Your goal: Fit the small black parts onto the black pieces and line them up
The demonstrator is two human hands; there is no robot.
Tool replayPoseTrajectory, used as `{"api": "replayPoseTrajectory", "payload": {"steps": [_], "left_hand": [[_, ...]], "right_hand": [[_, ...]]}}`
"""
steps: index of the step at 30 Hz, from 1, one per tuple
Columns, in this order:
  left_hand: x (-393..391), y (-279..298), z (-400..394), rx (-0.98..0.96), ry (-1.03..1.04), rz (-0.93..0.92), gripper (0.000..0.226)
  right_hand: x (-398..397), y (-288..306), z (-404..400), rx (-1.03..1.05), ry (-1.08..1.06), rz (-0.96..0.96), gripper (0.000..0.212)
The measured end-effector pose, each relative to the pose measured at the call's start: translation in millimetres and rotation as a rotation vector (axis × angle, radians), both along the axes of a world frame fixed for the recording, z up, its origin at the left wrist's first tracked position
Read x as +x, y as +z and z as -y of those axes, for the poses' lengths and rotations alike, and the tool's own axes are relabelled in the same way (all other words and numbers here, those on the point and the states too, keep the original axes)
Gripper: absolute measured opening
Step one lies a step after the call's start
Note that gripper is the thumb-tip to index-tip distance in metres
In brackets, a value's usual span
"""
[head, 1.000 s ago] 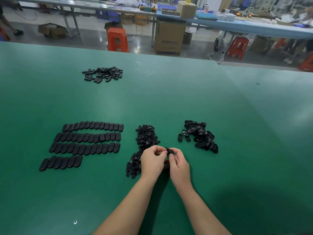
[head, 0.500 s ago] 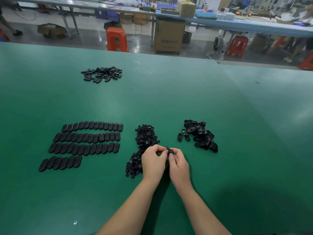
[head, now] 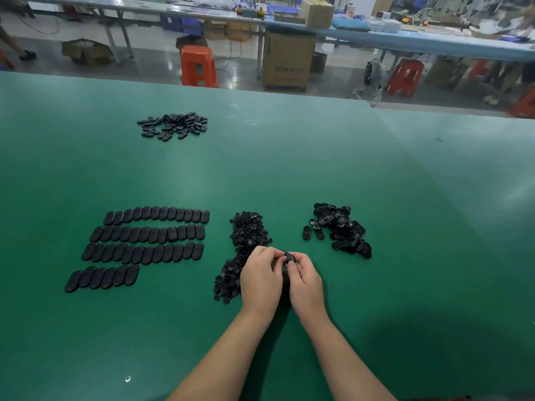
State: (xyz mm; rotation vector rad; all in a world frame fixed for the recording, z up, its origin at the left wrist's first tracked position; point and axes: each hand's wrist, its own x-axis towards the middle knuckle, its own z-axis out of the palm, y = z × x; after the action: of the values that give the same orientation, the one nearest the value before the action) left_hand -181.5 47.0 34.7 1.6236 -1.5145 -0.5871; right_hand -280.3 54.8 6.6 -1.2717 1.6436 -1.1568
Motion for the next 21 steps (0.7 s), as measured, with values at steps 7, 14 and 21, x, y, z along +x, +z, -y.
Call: {"api": "replayPoseTrajectory", "payload": {"steps": [7, 14, 21], "left_hand": [[12.3, -2.0, 5.5, -0.064, -0.1, -0.021, 0.007], [13.5, -6.6, 5.4, -0.127, -0.139, -0.01, 0.007], [10.8, -9.7, -3.1, -0.104, -0.162, -0.016, 0.013]], "right_hand": [[0.1, -2.4, 0.5, 0.013, -0.017, 0.116, 0.021], [-0.7, -1.2, 0.3, 0.012, -0.035, 0.18, 0.021], [-2.8, -0.1, 1.7, -0.024, -0.051, 0.119, 0.012]]}}
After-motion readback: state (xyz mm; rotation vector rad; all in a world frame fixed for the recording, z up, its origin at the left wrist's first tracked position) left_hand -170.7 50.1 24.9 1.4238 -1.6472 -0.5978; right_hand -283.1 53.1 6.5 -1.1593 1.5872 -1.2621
